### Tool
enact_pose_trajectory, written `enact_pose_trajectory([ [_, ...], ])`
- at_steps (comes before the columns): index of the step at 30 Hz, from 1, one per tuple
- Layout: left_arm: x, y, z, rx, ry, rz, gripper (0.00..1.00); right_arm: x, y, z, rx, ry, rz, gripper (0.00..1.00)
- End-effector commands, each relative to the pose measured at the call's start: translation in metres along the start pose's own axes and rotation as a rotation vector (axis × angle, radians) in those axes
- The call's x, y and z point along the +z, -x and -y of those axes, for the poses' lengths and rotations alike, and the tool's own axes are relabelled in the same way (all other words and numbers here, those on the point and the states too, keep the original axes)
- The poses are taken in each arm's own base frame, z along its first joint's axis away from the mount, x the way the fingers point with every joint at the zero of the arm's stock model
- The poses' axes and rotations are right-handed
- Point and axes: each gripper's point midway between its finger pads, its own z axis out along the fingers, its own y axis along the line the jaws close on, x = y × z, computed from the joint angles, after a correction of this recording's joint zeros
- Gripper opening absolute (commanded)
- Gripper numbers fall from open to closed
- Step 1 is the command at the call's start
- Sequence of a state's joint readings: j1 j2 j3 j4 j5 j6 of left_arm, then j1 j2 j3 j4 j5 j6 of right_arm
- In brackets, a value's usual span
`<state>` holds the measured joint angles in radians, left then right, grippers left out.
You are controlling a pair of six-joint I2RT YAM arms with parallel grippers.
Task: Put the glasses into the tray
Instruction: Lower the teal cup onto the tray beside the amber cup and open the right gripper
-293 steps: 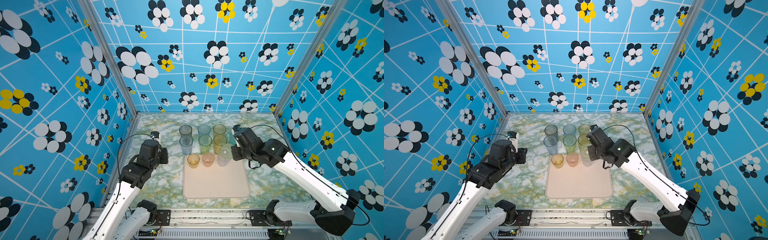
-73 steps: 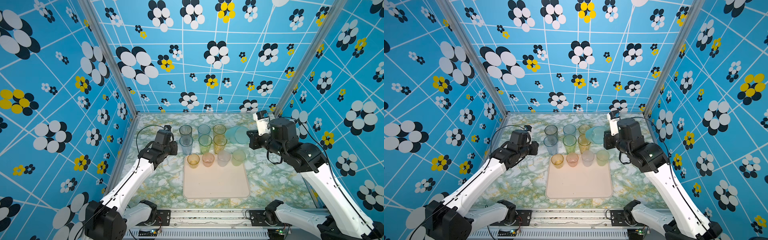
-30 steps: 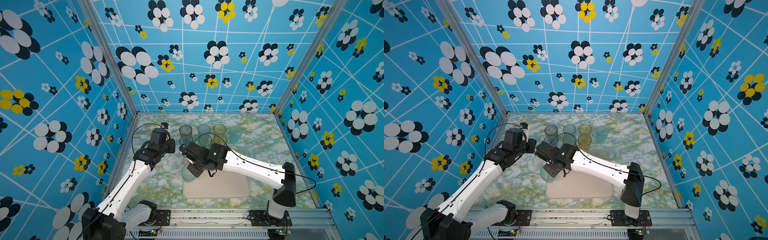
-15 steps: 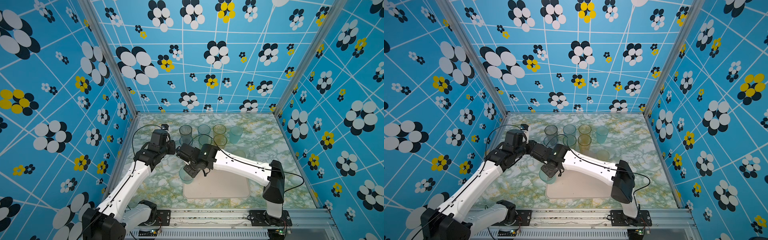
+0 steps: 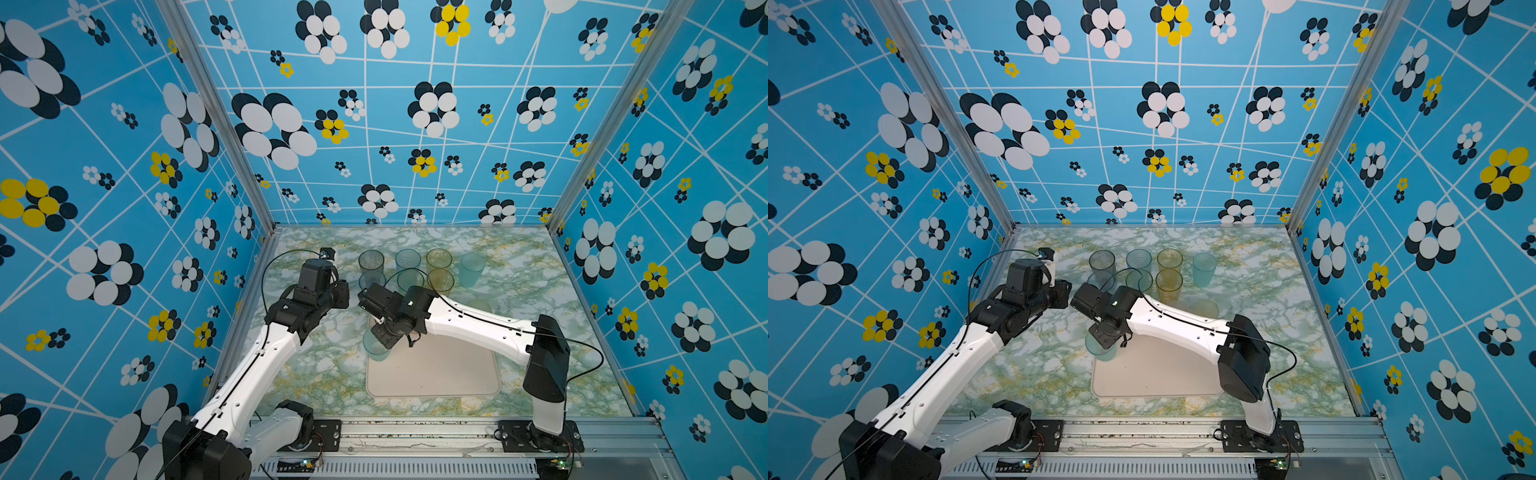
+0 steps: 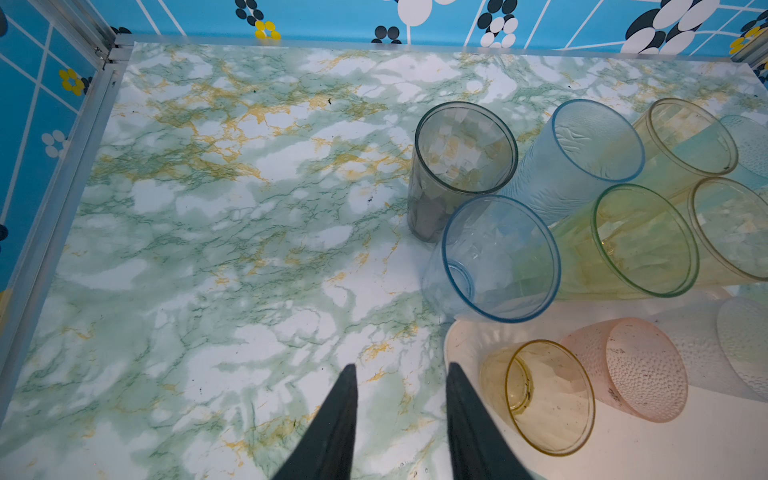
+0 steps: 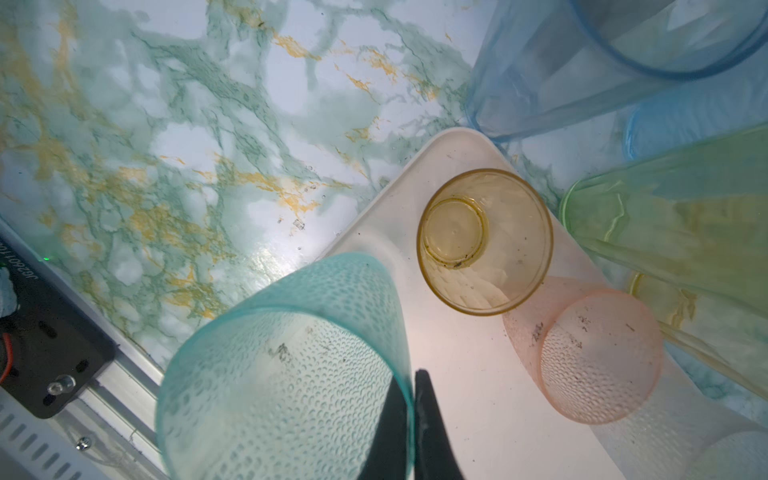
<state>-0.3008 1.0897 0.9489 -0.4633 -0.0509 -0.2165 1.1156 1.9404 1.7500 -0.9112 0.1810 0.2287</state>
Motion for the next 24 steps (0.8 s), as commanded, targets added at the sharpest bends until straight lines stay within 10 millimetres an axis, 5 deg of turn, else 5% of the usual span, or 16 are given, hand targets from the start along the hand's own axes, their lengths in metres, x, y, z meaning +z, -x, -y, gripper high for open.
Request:
enact_pose_trajectory([
  [1,0.0,-0.003,-0.001,0.004,-0.006,-0.008,0.37,0.011,0.002,-0.001,0.02,0.003,0.002,0.02],
  [24,0.003,-0.006,-0.003,0.007,0.005,-0.022,0.37,0.031,0.001,0.002,0.021,0.001,-0.02,0.03],
])
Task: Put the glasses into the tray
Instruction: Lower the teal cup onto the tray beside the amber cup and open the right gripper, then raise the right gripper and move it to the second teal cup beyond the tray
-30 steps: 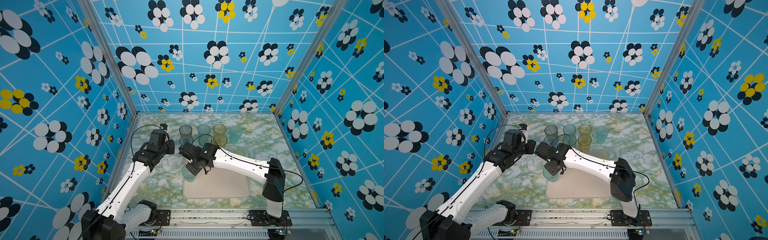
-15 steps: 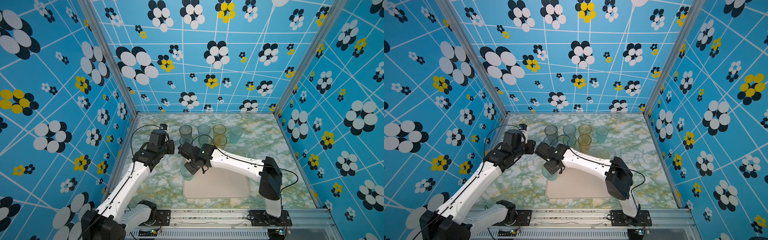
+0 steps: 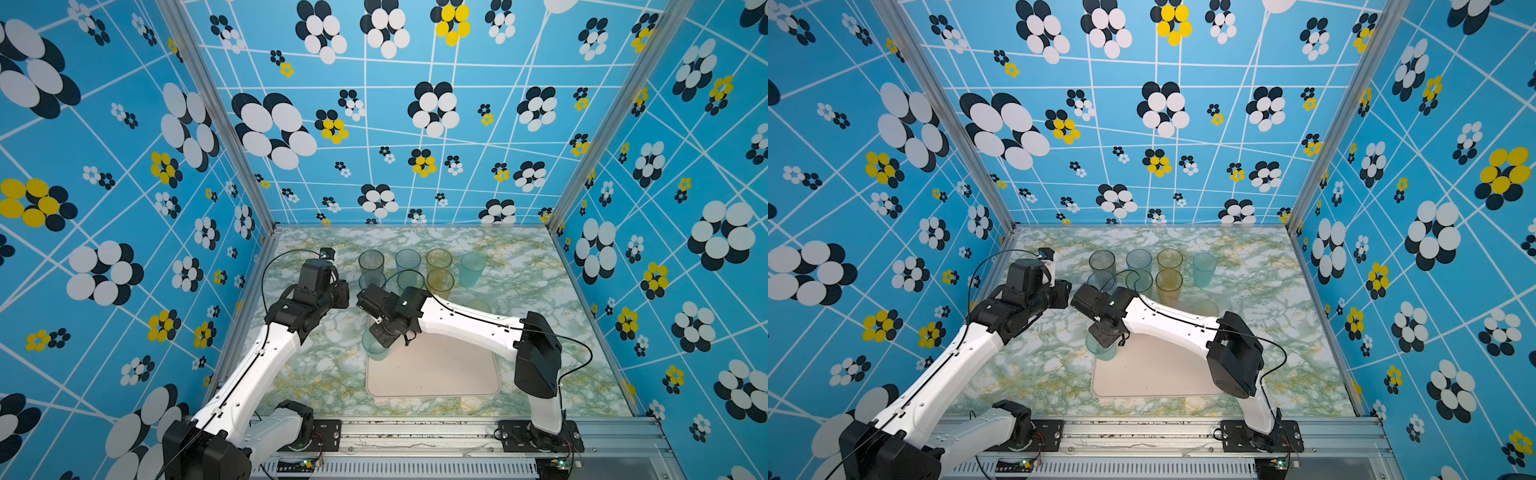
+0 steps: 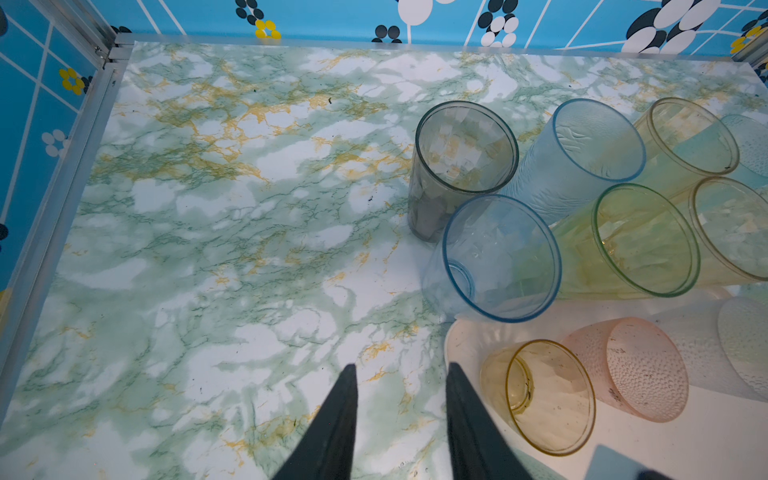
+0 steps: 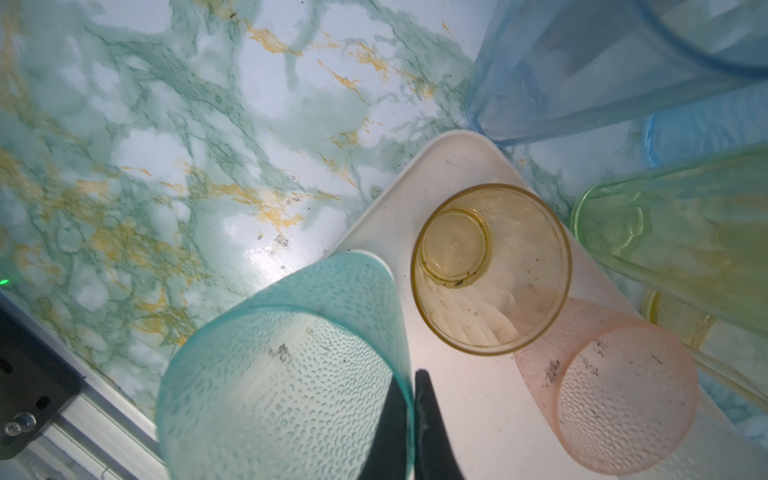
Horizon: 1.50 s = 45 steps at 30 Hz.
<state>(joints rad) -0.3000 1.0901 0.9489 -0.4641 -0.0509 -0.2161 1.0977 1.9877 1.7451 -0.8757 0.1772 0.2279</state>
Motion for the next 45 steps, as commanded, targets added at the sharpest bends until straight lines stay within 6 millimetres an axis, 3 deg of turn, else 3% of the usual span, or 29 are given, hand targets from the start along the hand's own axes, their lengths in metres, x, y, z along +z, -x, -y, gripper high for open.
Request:
enact_pose_trajectory([
  [1,0.003,-0.005,-0.003,0.007,0.003,-0.019,0.37,0.009,0.001,-0.001,0.008,0.008,-0.003,0.03],
  [9,0.001,-0.005,-0.003,0.008,0.002,-0.018,0.37,0.008,0.001,-0.002,0.007,0.015,-0.003,0.14],
  [16,0.001,-0.006,-0.004,0.006,0.005,-0.017,0.37,0.004,0.005,-0.003,0.011,0.025,0.016,0.15],
  [31,0.002,-0.008,-0.004,0.007,0.006,-0.022,0.37,0.0,0.005,0.002,0.02,0.009,0.024,0.29],
  [45,0.004,-0.011,-0.006,0.011,0.018,-0.026,0.37,-0.024,0.018,0.017,0.067,0.009,0.104,0.36],
])
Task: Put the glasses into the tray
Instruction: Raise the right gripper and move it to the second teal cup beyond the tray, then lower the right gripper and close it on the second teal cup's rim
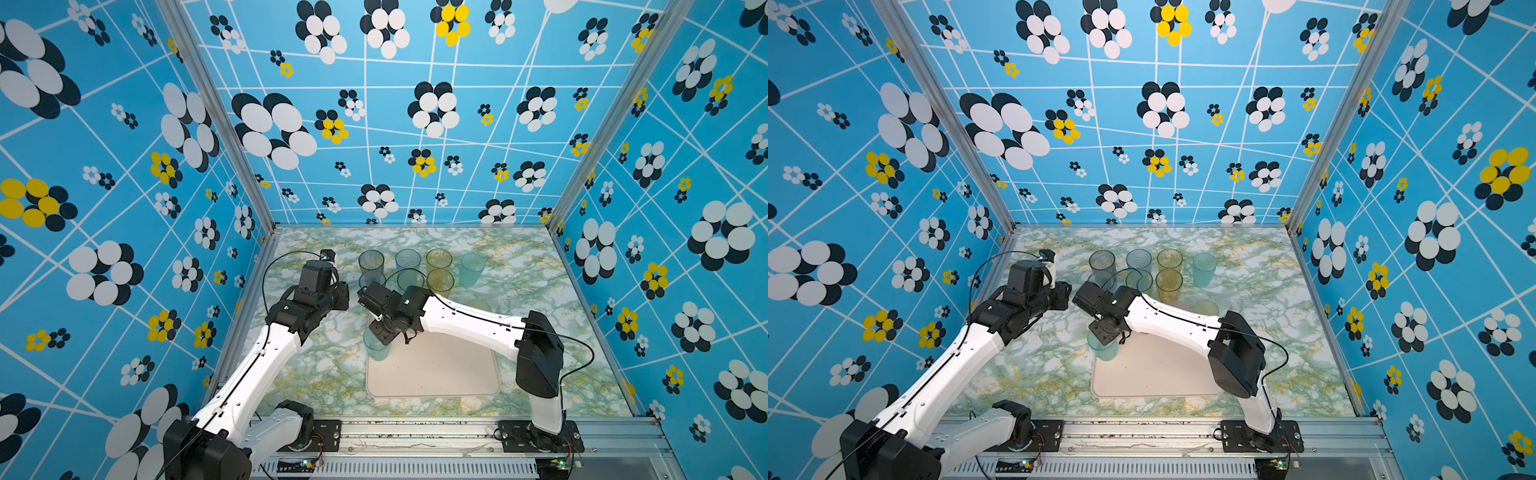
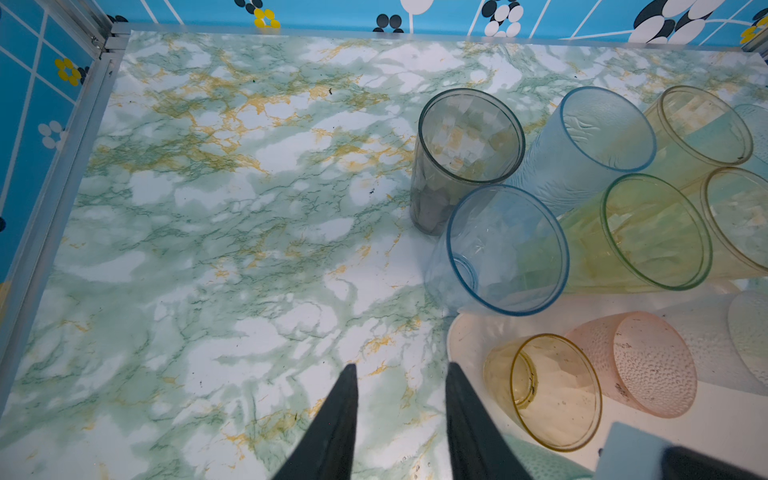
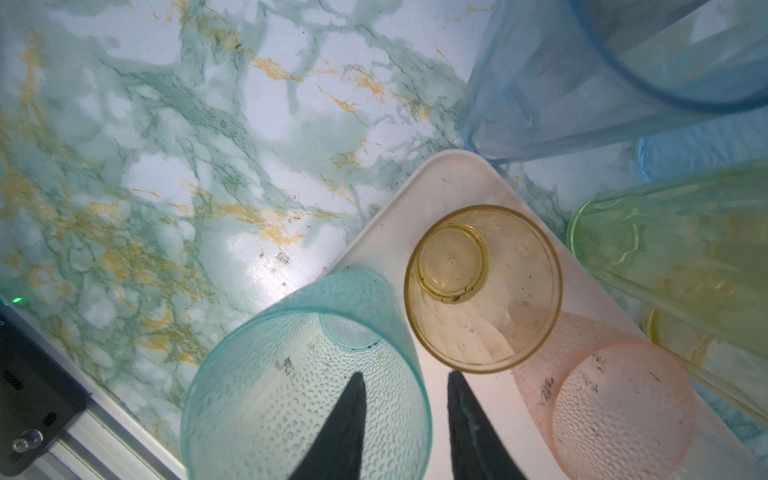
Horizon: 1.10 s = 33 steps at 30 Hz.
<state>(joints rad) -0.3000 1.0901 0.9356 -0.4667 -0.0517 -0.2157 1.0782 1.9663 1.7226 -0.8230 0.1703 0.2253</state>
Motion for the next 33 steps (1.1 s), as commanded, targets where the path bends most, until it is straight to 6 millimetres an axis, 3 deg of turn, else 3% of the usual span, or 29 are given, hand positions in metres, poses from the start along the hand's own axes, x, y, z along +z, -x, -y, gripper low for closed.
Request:
enact_pose_trajectory([
  [1,0.002,-0.004,-0.005,0.01,0.014,-0.01,0.37,-0.024,0.01,0.013,0.047,-0.001,0.065,0.36],
  [5,0.002,-0.005,-0.004,0.013,0.008,-0.012,0.37,-0.042,0.017,0.03,0.087,-0.006,0.12,0.37],
  [11,0.004,-0.006,0.003,0.027,-0.016,-0.018,0.36,-0.071,0.018,0.087,0.216,-0.095,0.195,0.37],
  [22,0.015,-0.007,0.01,0.027,-0.016,-0.014,0.36,-0.103,-0.042,0.205,0.509,-0.272,0.224,0.37],
  [28,0.015,-0.005,0.014,0.02,-0.022,-0.004,0.35,-0.113,-0.079,0.258,0.683,-0.309,0.254,0.37],
  [33,0.013,-0.002,0.014,0.017,-0.021,0.003,0.36,-0.116,-0.091,0.29,0.771,-0.315,0.275,0.37],
])
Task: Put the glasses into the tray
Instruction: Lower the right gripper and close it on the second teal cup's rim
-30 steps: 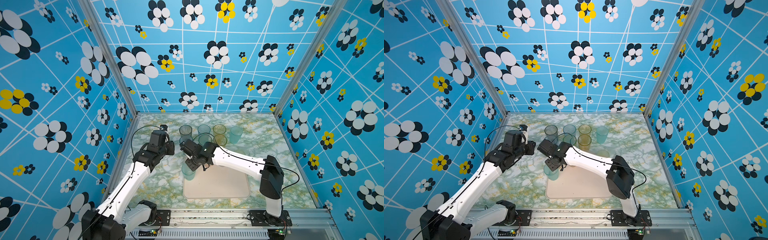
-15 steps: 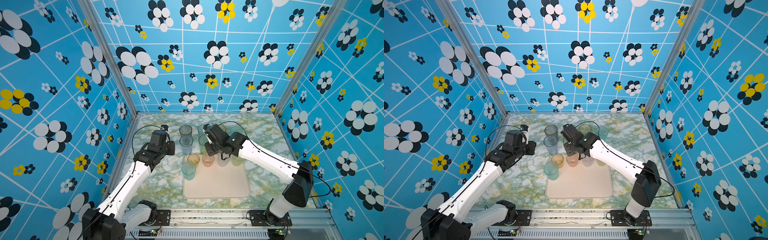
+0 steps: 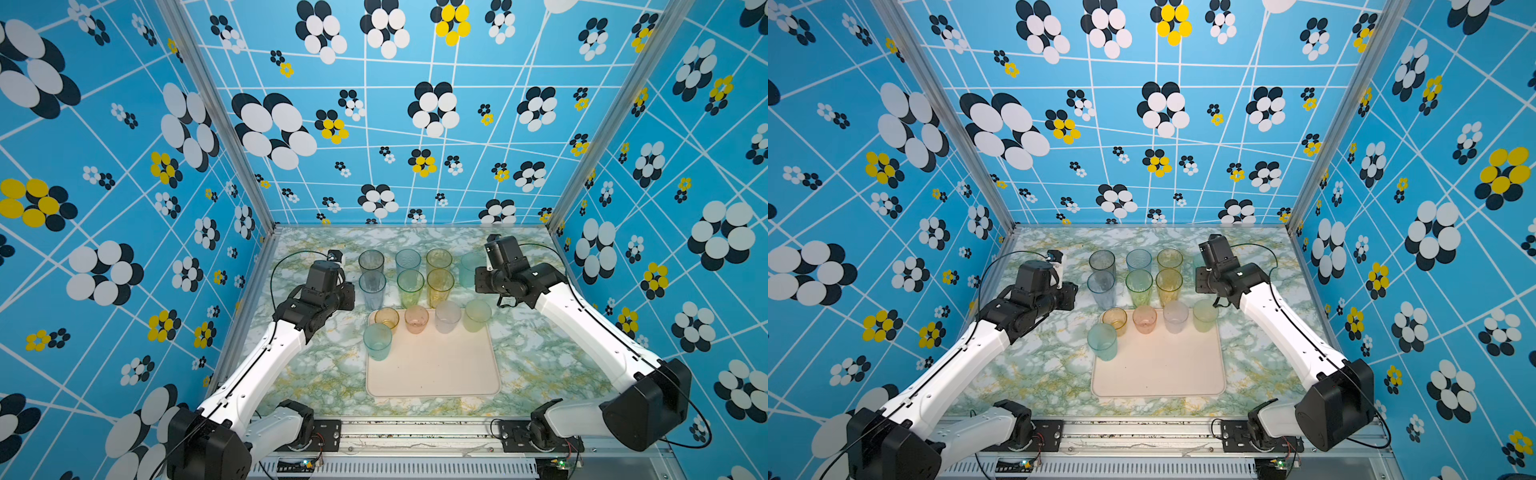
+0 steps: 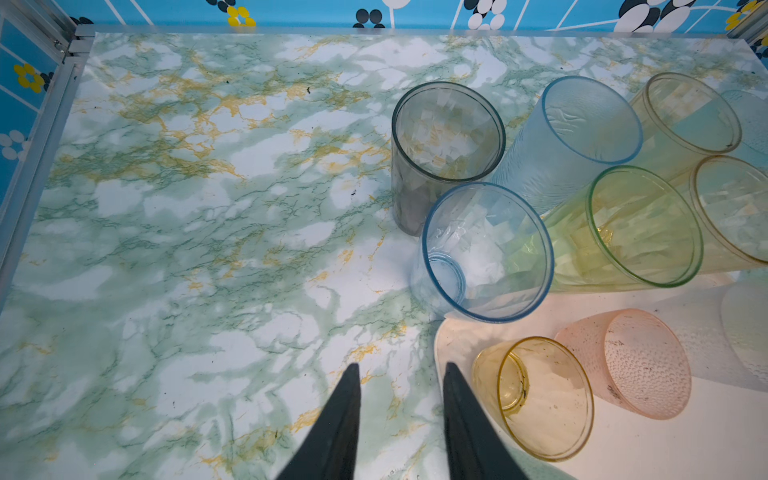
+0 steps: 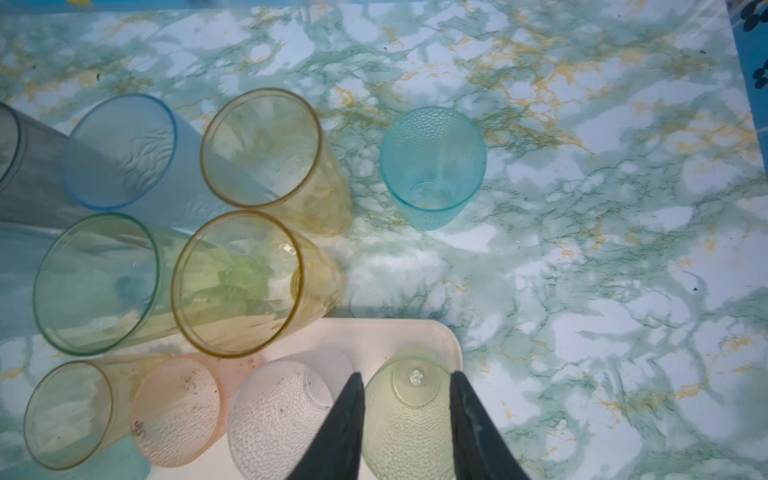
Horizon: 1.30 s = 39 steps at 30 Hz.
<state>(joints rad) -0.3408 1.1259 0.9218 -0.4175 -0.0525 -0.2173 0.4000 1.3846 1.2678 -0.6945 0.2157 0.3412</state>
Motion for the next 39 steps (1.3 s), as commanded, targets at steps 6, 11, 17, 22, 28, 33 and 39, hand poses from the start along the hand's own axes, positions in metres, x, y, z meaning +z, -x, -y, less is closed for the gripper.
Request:
enact_pose_trajectory([
  [6,0.0,0.004,0.0,-0.005,0.013,0.001,0.36,0.024,0.022,0.015,0.075,0.037,-0.016,0.36],
  [11,-0.004,0.006,-0.002,0.001,0.027,-0.001,0.35,0.048,0.032,0.015,0.056,0.024,-0.069,0.34],
  [17,-0.01,0.006,-0.007,0.007,0.051,0.005,0.35,0.073,0.041,0.027,0.055,-0.023,-0.107,0.29],
  [22,-0.01,0.004,-0.009,0.01,0.064,-0.001,0.36,0.091,0.043,0.044,0.067,-0.055,-0.147,0.27],
  [28,-0.011,0.004,-0.011,0.011,0.074,0.0,0.36,0.102,0.055,0.042,0.085,-0.004,-0.163,0.25],
  [33,-0.012,0.003,-0.012,0.011,0.08,-0.002,0.36,0.112,0.056,0.043,0.083,-0.005,-0.188,0.24],
  [39,-0.012,0.002,-0.014,0.013,0.088,-0.006,0.36,0.123,0.052,0.043,0.079,-0.005,-0.229,0.24],
])
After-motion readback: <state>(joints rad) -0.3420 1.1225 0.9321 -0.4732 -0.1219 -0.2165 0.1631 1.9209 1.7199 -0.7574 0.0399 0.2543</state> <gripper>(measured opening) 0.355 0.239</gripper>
